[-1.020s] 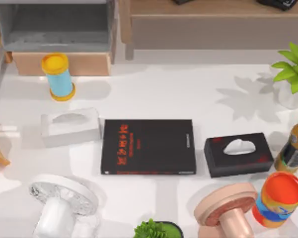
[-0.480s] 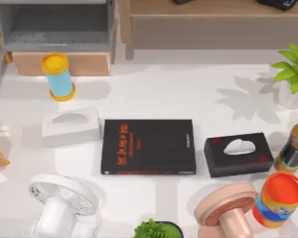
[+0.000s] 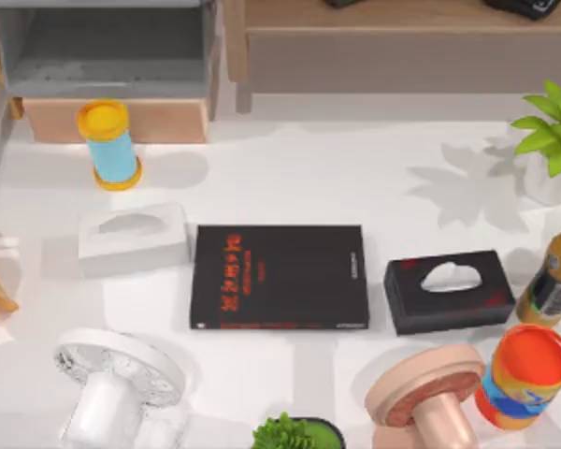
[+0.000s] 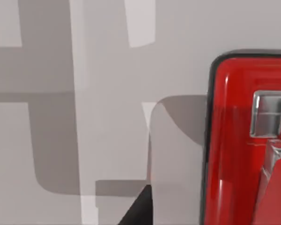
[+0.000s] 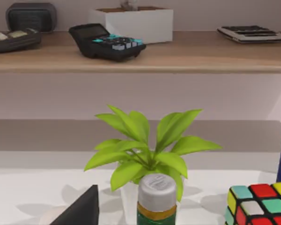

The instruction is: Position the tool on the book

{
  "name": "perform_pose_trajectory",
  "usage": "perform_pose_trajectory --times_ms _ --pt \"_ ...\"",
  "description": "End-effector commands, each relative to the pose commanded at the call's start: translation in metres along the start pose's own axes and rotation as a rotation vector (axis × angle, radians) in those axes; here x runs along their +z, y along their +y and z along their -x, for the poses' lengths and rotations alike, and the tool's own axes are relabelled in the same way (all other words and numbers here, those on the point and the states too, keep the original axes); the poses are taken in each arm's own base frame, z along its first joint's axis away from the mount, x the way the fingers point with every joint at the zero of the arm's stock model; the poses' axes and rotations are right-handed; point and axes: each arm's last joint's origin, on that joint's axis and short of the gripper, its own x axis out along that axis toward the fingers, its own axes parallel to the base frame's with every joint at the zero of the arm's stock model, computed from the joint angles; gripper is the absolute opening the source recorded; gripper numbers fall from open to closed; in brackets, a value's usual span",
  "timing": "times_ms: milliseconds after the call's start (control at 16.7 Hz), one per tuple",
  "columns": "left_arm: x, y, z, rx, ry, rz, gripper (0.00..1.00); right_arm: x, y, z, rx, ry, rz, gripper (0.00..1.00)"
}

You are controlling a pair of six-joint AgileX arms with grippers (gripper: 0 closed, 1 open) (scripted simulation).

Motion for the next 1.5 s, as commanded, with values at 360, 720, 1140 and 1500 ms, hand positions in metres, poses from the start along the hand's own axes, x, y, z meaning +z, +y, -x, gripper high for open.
perform_pose_trajectory --times_ms 360,720,1140,1500 --pt "0.000 0.000 0.000 0.000 0.000 0.000 0.02 0.000 0.000 0.000 0.000 0.000 0.000 1.00" --pt "0.000 0.000 0.000 0.000 0.000 0.000 0.00 0.000 0.000 0.000 0.000 0.000 0.000 1.00" --pt "-0.003 0.003 0.020 0.008 -0.018 0.046 0.00 0.000 0.000 0.000 0.000 0.000 0.000 1.00" --pt "-0.005 -0.009 0.081 0.041 -0.052 0.235 0.00 0.000 0.000 0.000 0.000 0.000 0.000 1.00"
